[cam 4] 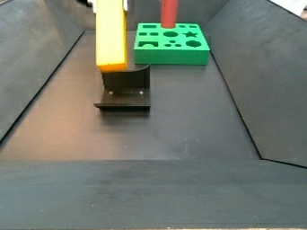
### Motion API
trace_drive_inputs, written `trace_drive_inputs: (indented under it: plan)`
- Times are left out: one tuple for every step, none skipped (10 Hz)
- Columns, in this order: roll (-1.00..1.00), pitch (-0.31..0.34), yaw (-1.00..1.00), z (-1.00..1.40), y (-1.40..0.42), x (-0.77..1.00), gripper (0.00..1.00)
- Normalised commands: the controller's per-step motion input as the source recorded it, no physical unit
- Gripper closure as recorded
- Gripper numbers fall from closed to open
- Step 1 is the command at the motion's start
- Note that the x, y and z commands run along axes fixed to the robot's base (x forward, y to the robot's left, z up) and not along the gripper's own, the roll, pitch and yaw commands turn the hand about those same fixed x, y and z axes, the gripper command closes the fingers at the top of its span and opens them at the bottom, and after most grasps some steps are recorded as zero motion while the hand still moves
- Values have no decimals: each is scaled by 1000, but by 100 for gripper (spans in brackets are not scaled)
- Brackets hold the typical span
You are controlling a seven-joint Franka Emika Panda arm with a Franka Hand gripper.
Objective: Pick up the rectangle object. Move up. Place the rectangle object on the fixture. Regrasp the rectangle object. Move to above the board. Insert the rectangle object.
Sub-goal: Move to above the board.
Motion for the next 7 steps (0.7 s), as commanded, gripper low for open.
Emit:
trace_drive_inputs:
  plan:
    - [-97,63,-25,1000,92,-47,100]
    - [-82,62,-5,1000,82,-57,100]
    - [-69,59,7,1000,72,-63,100]
    - [-58,55,17,939,56,-62,100]
    - [-55,54,25,766,36,-53,100]
    - [-55,50,28,540,17,-32,100]
    - [-53,54,33,372,6,-18,100]
